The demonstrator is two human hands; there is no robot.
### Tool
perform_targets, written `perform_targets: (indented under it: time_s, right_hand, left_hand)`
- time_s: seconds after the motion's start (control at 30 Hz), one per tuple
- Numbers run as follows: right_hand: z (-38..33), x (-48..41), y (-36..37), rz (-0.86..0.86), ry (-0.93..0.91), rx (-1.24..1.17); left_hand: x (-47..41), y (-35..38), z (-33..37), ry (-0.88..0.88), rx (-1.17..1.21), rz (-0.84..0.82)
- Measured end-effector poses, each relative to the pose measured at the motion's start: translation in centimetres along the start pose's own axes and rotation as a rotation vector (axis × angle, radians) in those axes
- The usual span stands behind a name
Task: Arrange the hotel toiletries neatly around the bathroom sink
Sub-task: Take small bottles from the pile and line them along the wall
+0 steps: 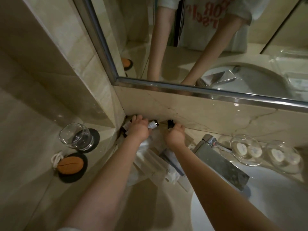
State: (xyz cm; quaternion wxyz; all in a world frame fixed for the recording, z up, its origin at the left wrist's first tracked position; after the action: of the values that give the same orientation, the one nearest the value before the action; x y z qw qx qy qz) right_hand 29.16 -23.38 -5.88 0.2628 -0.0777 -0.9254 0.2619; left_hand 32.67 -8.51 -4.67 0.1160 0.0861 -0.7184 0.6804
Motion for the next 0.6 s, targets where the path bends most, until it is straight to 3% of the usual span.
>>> perform_targets:
  time_s: [0.13, 0.4, 0.6]
  right_hand:
    - [-1.3, 1.8, -0.7, -0.011, -0.085, -0.214]
    - [-2.4, 9.1, -4.2, -0.099, -0.225, -0.586]
    - [0.0, 14.0, -8.8, -0.198, -0.230, -0.801]
  left_hand:
    - [1.8, -1.9, -0.2, -0.042, 0.067, 0.113]
    - [10.5, -6.8, 0.8, -0.069, 0.457, 0.280]
    - [18.3, -8.0, 3.2, 0.040, 0.809, 0.277]
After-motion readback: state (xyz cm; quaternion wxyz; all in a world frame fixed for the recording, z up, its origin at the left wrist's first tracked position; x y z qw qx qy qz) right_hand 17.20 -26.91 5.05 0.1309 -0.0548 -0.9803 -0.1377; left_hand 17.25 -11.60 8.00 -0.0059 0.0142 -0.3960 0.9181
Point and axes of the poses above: each hand's wrist, its own x-axis away from the middle knuckle, its own y-axis out of the palm, z = x × y, the point moved 7 cm from there along -x, towards the middle knuckle, and after that the axes turned 13 degrees about -x, right-handed, at the moved point
